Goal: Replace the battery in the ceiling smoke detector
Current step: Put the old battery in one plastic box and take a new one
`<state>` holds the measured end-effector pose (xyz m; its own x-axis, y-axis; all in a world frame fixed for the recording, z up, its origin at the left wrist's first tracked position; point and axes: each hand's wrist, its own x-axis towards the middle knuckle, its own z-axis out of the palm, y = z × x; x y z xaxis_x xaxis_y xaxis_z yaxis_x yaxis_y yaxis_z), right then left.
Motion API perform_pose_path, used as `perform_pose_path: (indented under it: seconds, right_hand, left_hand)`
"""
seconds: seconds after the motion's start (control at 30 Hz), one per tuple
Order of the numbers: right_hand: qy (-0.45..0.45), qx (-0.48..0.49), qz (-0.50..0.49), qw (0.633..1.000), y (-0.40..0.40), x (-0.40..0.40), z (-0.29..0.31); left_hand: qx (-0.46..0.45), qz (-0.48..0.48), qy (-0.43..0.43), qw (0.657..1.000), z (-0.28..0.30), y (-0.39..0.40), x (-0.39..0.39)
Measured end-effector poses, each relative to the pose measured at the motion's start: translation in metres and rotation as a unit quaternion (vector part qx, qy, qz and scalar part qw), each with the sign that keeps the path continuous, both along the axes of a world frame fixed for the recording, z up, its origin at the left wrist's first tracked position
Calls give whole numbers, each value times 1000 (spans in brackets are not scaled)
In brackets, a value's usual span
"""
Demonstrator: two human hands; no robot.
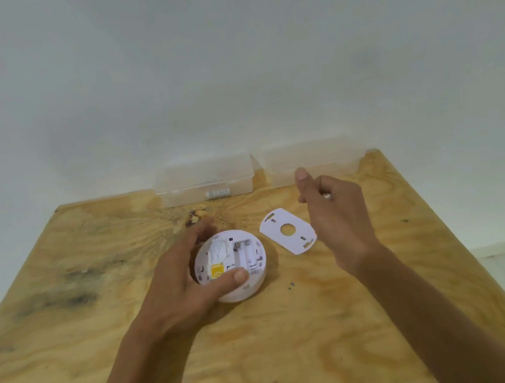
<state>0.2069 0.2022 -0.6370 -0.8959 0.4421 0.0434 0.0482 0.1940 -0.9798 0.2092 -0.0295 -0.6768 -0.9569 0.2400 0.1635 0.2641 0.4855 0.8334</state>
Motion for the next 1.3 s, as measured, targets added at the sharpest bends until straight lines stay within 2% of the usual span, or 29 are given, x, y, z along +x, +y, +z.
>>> perform_pose_path:
  seconds: [0.1, 0.2, 0.3, 0.4, 0.53, 0.73, 0.83, 1.03, 1.3]
  right_hand:
    - [12, 106, -36, 994, 30, -13, -5]
    - [-22, 143, -72, 987, 58, -31, -12]
    - [-54, 106, -93, 989, 79, -50, -20]
    - [-90, 86, -100, 987, 89, -62, -21]
    - [-113, 13, -118, 986, 93, -75, -26]
    - [-130, -185, -132, 965, 94, -85, -27]
    - [-136, -242, -119, 953, 97, -84, -23]
    - [-153, -254, -103, 950, 104, -82, -17]
    - [-171, -204, 5, 964, 53, -82, -17]
  left_hand:
    - [-34, 18, 70, 997, 22, 14, -17]
    - [-110, 29, 126, 986, 50, 50, -45]
    - [-251, -1, 180, 951, 62, 94, -82]
    - [-359, -27, 183, 915, 60, 133, -113]
    - [-447, -37, 206, 870, 43, 159, -135]
    - [-428, -33, 225, 874, 30, 158, -145]
    - [-418, -31, 233, 877, 28, 157, -147]
    - [-394, -33, 239, 887, 24, 155, -150]
    - [-373, -52, 229, 898, 27, 150, -152]
